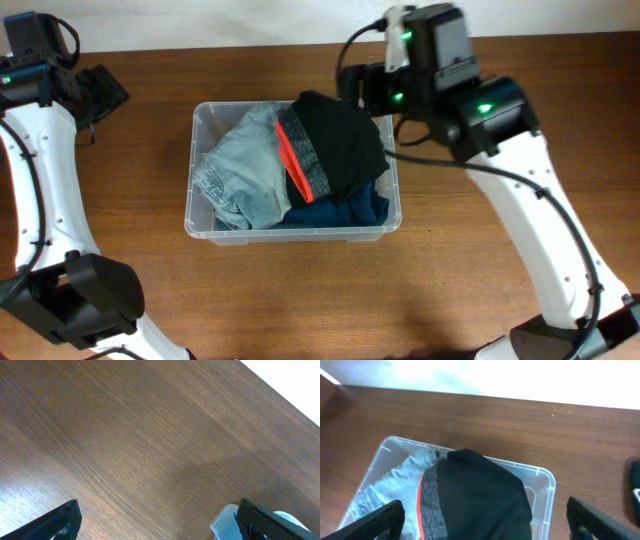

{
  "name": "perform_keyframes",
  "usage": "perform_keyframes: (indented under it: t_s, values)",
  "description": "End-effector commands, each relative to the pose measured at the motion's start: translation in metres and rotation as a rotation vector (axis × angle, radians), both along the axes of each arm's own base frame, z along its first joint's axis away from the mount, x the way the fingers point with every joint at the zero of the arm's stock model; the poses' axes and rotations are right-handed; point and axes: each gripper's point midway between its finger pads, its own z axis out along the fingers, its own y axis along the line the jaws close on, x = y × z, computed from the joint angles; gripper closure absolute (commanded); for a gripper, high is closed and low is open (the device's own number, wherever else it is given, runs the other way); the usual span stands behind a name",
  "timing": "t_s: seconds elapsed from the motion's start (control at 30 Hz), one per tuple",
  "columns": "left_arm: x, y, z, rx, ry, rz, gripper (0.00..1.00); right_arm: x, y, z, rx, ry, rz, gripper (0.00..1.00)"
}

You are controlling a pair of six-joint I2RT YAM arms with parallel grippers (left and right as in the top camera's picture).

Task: Pack container
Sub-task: 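Release the shorts and raise the right gripper up and right, then press the black shorts down into the box with the right gripper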

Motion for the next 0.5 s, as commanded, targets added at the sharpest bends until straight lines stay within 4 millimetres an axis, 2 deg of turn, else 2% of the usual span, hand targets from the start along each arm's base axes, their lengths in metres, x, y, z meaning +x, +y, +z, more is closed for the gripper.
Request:
perform_keyframes:
  t_s: [0.0, 0.03, 0.07, 0.13, 0.2, 0.33, 0.47]
  values:
    - [0.001, 0.001, 0.000, -0.001, -0.004, 0.013, 0.01, 0.008, 0.004, -0.016, -0.096, -0.004, -0.024, 0.38]
    - [0.001, 0.001, 0.000, -0.002, -0.004, 0.013, 0.01, 0.008, 0.011, -0.022, -0.102, 0.007, -0.010, 0.54]
    - [0.001, 0.001, 0.000, -0.001, -0.004, 0.013, 0.01, 0.008, 0.018, -0.028, -0.109, 0.018, 0.004, 0.66]
    - [0.001, 0.001, 0.000, -0.001, -0.004, 0.013, 0.01, 0.008, 0.034, -0.043, -0.125, 0.038, 0.038, 0.81]
    - [0.001, 0.001, 0.000, -0.001, -0.004, 0.013, 0.00, 0.010, 0.049, -0.057, -0.138, 0.051, 0.067, 0.90]
    - [0.001, 0.001, 0.000, -0.002, -0.004, 0.013, 0.01, 0.020, 0.073, -0.091, -0.161, 0.083, 0.103, 0.96]
    - [0.001, 0.001, 0.000, -0.002, -0.004, 0.013, 0.01, 0.030, 0.083, -0.126, -0.186, 0.126, 0.111, 0.96]
